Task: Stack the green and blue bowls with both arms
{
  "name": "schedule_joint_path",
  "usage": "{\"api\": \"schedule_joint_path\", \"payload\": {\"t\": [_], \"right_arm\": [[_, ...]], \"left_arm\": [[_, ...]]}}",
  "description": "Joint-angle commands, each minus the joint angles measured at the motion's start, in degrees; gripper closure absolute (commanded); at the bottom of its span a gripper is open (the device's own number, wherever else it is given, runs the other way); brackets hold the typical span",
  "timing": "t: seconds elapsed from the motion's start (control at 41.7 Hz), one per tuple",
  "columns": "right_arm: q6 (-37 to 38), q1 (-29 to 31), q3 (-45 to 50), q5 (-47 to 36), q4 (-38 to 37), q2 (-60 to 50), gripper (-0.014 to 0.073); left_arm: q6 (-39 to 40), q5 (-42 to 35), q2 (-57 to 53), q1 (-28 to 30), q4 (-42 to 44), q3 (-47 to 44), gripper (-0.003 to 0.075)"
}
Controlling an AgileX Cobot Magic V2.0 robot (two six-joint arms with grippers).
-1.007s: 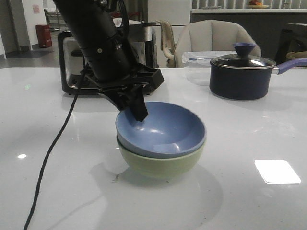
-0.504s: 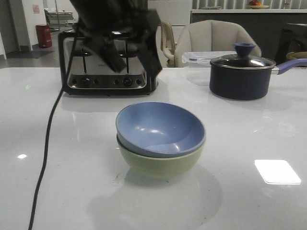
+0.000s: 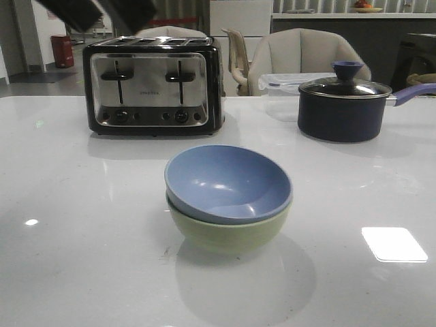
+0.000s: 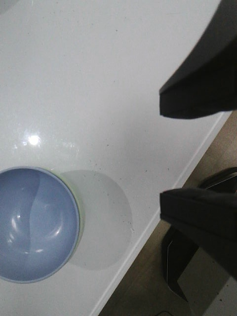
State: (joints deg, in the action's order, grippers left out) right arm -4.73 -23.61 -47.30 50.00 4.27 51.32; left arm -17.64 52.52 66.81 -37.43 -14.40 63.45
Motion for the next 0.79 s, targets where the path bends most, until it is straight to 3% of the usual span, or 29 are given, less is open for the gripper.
{"api": "schedule_joint_path", "payload": {"t": [0.0, 0.24, 0.456, 0.768], "right_arm": [[0.1, 0.1, -1.5, -3.0, -0.4, -0.5, 0.0151], [0.1, 0.1, -1.5, -2.9, -0.5, -0.7, 0.0151], [0.6, 0.1, -1.3, -2.8, -0.5, -6.3, 0.0151], [0.6, 0.1, 3.3, 0.5, -0.5, -17.9, 0.0151]], "left_arm": [[3.1, -2.4, -7.2, -0.4, 2.7, -3.0, 0.0120], [16.9, -2.5, -23.1, -0.4, 16.1, -12.4, 0.0153], [17.6, -8.0, -32.4, -0.4, 16.0, -17.8, 0.0160], [17.6, -10.0, -33.6, -0.4, 16.0, -18.6, 0.0160]]}}
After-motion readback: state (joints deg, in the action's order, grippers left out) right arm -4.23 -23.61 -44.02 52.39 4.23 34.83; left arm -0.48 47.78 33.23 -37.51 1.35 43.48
